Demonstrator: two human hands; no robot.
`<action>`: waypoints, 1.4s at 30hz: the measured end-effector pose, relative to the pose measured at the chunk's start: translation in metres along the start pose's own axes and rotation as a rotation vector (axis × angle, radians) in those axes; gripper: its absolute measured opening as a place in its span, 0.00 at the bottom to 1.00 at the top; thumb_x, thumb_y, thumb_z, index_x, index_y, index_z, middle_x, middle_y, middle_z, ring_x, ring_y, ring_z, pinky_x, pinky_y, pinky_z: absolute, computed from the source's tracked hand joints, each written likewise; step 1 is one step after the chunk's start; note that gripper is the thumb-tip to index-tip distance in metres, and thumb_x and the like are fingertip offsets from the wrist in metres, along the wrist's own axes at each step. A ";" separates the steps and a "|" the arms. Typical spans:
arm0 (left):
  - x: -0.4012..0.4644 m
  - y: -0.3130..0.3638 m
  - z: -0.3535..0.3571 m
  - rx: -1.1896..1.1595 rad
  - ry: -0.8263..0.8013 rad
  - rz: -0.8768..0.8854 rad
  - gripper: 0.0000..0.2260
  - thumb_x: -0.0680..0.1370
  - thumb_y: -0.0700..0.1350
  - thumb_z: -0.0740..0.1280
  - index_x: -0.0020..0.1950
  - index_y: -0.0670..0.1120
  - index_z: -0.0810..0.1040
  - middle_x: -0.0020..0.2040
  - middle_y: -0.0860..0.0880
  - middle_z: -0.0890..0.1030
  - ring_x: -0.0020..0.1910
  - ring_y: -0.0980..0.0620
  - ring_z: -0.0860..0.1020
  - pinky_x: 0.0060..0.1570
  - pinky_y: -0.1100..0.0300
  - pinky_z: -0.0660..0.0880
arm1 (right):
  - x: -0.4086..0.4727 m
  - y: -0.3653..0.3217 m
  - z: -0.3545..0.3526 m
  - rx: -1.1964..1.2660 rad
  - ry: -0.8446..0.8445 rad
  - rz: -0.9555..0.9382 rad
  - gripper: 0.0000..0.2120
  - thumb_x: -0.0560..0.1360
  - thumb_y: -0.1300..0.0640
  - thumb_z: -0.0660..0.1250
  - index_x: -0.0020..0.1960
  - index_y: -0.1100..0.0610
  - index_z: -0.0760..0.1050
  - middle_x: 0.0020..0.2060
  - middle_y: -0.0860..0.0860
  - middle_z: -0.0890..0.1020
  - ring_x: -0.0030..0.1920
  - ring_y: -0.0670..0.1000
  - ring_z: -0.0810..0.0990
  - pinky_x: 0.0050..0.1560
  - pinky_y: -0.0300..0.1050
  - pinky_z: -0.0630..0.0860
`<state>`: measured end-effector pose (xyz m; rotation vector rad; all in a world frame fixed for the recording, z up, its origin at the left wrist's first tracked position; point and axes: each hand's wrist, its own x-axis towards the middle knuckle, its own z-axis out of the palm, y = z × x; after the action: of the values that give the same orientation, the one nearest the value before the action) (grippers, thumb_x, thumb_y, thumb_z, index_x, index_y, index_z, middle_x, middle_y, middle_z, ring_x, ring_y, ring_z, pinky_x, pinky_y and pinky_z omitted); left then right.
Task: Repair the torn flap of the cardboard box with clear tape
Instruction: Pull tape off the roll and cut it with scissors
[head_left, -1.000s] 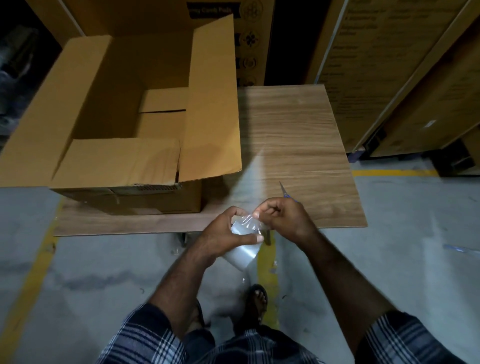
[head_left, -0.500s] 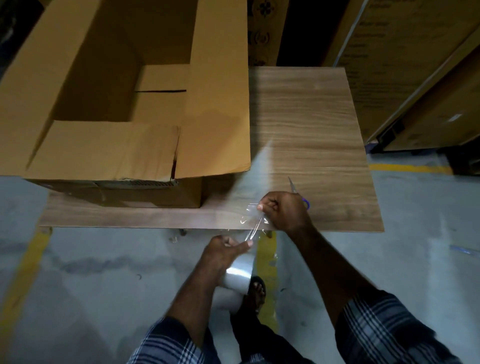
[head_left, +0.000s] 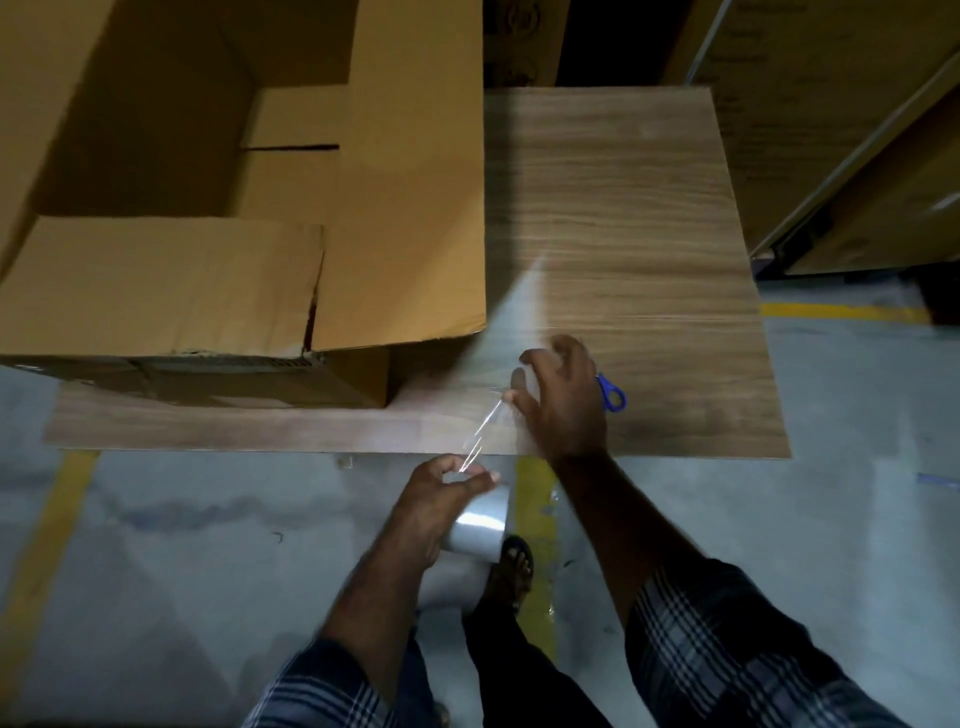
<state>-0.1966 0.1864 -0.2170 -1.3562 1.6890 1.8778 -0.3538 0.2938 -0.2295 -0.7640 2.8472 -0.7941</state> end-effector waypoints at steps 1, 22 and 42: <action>0.000 -0.001 0.002 -0.002 0.007 0.005 0.15 0.65 0.52 0.82 0.47 0.47 0.84 0.47 0.46 0.86 0.48 0.45 0.82 0.47 0.54 0.76 | 0.001 0.002 -0.002 0.000 -0.002 0.010 0.20 0.70 0.48 0.75 0.58 0.54 0.76 0.61 0.59 0.76 0.60 0.61 0.74 0.58 0.54 0.74; 0.000 -0.019 -0.001 0.027 -0.026 0.147 0.26 0.56 0.64 0.82 0.50 0.60 0.81 0.54 0.49 0.84 0.55 0.44 0.82 0.58 0.40 0.79 | 0.019 -0.018 -0.014 1.471 -0.280 0.843 0.10 0.83 0.62 0.56 0.53 0.63 0.77 0.43 0.58 0.85 0.40 0.52 0.86 0.42 0.43 0.84; -0.003 -0.026 -0.003 -0.030 -0.052 0.172 0.23 0.59 0.60 0.82 0.50 0.58 0.81 0.53 0.46 0.84 0.52 0.44 0.82 0.53 0.45 0.79 | -0.008 0.039 -0.062 -0.280 -0.231 0.231 0.11 0.71 0.61 0.70 0.53 0.62 0.80 0.49 0.63 0.83 0.50 0.65 0.80 0.47 0.49 0.76</action>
<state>-0.1745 0.1922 -0.2308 -1.1955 1.8090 2.0201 -0.3774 0.3551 -0.1968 -0.4996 2.7938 -0.2610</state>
